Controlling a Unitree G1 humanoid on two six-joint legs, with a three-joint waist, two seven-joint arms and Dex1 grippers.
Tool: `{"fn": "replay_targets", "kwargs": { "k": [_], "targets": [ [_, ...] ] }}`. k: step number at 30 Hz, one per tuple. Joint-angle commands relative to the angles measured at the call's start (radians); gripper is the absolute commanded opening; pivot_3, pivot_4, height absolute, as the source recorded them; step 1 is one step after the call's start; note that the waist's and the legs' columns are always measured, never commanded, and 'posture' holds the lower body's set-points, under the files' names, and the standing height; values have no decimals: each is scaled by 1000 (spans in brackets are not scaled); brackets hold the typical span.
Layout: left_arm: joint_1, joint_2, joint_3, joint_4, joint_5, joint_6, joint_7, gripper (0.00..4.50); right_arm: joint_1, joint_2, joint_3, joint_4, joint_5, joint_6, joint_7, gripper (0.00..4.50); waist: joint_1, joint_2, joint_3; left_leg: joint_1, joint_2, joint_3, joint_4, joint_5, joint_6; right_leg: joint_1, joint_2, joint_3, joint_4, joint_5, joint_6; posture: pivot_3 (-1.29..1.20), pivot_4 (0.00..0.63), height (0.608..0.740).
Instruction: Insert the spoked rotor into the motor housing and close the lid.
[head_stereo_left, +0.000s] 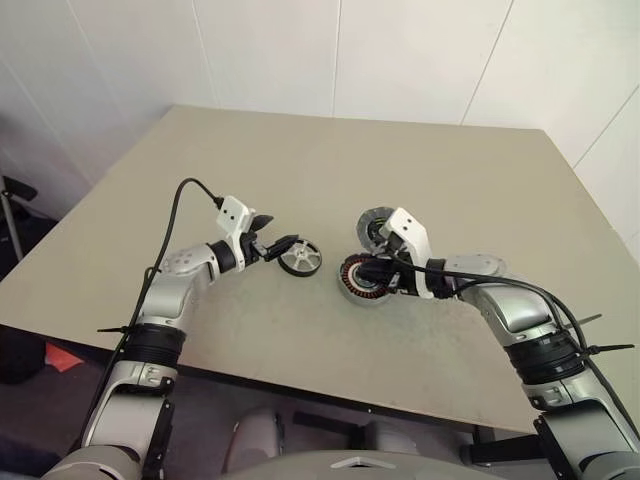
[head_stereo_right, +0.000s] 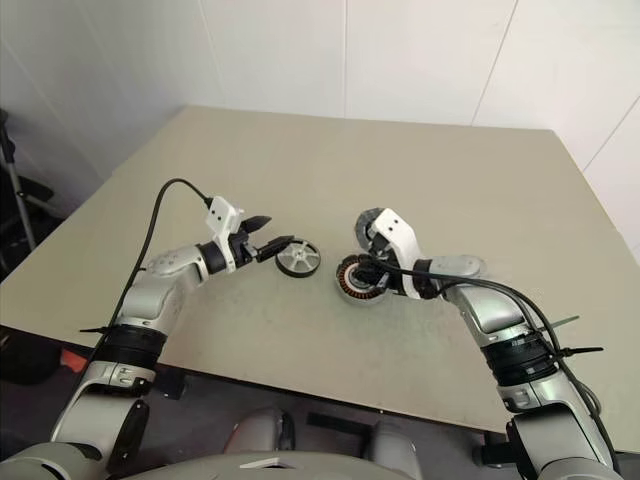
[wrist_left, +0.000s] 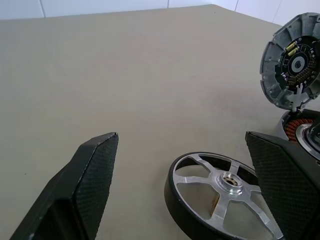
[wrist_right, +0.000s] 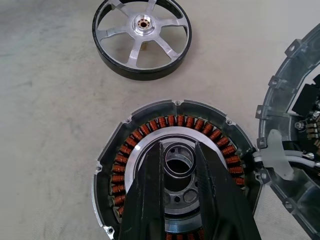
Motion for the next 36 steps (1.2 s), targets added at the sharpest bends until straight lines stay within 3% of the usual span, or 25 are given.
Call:
{"fn": "replay_targets", "kwargs": {
  "k": [1, 15, 36],
  "targets": [
    [-7, 9, 19, -43, -6, -8, -3, 4302, 3, -16, -18, 7, -10, -26, 8, 565, 0, 0, 0, 0, 0, 0, 0, 0, 0, 0, 0, 0, 0, 0, 0, 0, 0, 740],
    [-12, 11, 18, -36, -3, -14, -2, 4302, 57, -54, -42, -49, 4, -35, 33, 565, 1, 0, 0, 3, 0, 0, 0, -1, 2, 3, 0, 0, 0, 0, 0, 0, 0, 740],
    [-5, 8, 21, -38, -3, -16, 6, 4302, 4, -17, -29, -14, -12, -58, 37, 565, 0, 0, 0, 3, 0, 0, 0, -1, 2, 3, 0, 0, 0, 0, 0, 0, 0, 740]
  ]
}}
